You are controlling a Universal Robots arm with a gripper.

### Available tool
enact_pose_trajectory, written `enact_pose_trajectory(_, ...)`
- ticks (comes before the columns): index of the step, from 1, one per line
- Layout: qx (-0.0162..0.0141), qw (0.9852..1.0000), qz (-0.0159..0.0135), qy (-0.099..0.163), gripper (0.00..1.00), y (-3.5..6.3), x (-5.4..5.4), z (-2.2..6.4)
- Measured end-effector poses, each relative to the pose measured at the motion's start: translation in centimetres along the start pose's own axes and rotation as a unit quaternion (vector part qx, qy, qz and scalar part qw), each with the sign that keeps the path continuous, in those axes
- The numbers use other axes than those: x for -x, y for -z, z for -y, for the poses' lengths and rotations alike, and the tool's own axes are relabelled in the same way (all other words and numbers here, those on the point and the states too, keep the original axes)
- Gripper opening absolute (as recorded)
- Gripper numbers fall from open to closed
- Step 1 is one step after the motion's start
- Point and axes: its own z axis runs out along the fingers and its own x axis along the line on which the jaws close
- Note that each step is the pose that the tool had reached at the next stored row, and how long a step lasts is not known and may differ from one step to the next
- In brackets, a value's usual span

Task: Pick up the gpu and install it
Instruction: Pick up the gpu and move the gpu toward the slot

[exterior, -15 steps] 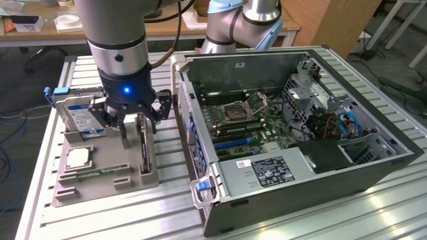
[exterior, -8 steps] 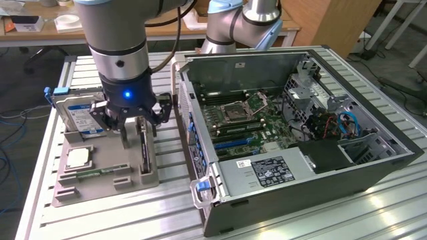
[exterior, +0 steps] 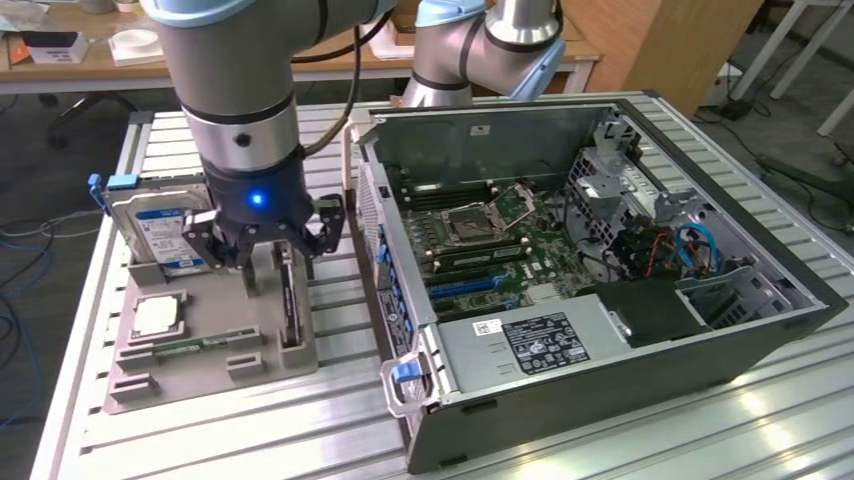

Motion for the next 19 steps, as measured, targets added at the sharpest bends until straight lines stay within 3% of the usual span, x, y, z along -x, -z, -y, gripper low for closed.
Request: enact_pose_trajectory(19,0.0000,1.0000,-0.0001,0.000,0.65,-1.81,0.0,0.46)
